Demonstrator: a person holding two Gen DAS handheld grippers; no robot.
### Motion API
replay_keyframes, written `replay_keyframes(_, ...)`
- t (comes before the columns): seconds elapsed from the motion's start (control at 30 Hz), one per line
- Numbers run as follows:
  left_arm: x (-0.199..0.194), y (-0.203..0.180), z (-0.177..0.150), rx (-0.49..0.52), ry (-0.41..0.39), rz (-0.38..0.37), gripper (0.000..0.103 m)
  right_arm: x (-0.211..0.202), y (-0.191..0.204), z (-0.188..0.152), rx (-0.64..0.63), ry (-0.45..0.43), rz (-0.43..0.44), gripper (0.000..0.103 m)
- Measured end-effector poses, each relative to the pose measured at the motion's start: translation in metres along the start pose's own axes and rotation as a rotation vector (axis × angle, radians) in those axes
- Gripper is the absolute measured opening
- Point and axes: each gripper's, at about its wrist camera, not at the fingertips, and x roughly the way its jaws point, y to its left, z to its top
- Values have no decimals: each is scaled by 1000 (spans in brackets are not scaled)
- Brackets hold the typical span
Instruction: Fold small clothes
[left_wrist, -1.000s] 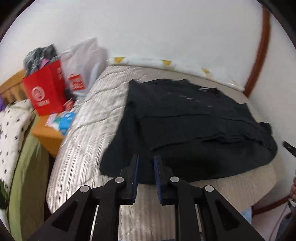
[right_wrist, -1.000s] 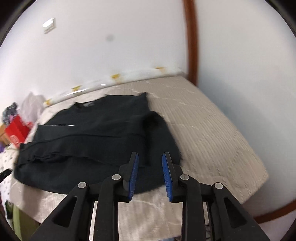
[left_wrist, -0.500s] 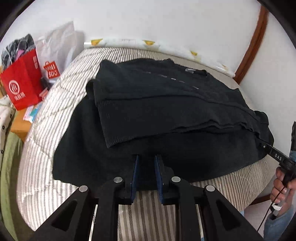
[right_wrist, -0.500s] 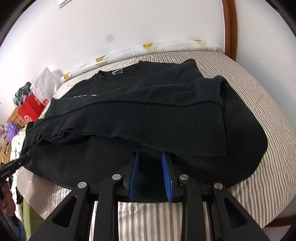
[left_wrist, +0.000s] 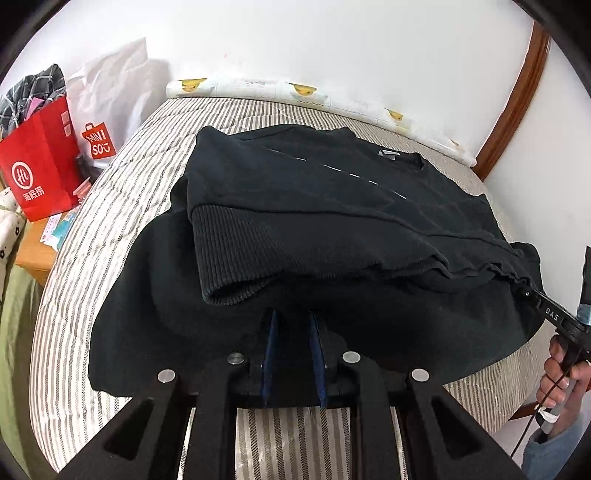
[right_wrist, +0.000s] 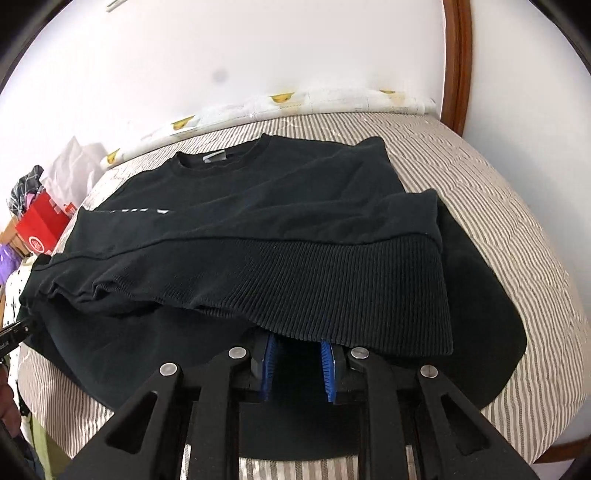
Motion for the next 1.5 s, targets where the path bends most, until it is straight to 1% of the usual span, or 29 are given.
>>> replay_keyframes(0.07,-3,2,3,-10,7,-16,17,2,0,6,-1,-4,-11,19)
replay_keyframes(0.23,-12,6,1,-3,-8,-50,17,5,2,15,-5,-16,-20,20)
replay_keyframes(0.27,-14,8,0,-9,-13,-64,17,6,1,15,-3,-15,-19,20)
replay_keyframes(0.33,-20,11,0,-35,-15,-130,17,8,0,16,8,-12,-17,20)
replay_keyframes(0.37,-23,11,0,-37,-22,-143,17,9,-1,17,13,-11,-14,20)
replay_keyframes(0.43,-24,6,1,-2,-24,-90,17,9,-2,16,16,-13,-11,20)
replay_keyframes(0.5,-18,3,-1,15,-8,-85,17,9,-1,15,15,-11,-14,20)
replay_keyframes(0.6,-6,-2,-4,30,32,-57,17,9,-2,12,14,-10,-12,20)
replay_keyframes(0.67,-3,-4,-5,38,12,-39,17,8,-2,11,17,-10,-10,20)
replay_keyframes(0.77,-3,-2,-1,32,-26,-36,17,8,-2,12,14,-8,-10,20)
replay_keyframes(0.87,-3,2,11,2,-50,-51,17,9,-2,14,12,-9,-9,20)
replay_keyframes(1.0,-2,2,31,6,-80,-28,17,5,-6,20,17,-29,-19,20)
replay_keyframes(1.03,0,2,36,5,-83,-21,17,4,-8,23,18,-38,-16,20)
replay_keyframes(1.1,5,3,44,0,-82,-35,17,6,-10,31,20,-44,-22,20)
replay_keyframes(1.2,13,5,58,5,-94,-17,17,11,-10,47,16,-59,-34,20)
replay_keyframes(1.27,21,9,69,-5,-95,1,17,20,-11,59,20,-65,-29,20)
replay_keyframes(1.43,34,32,94,-67,-85,5,17,55,-22,96,58,-41,-39,20)
replay_keyframes(1.5,36,39,101,-68,-88,15,17,58,-29,108,96,-60,-37,23)
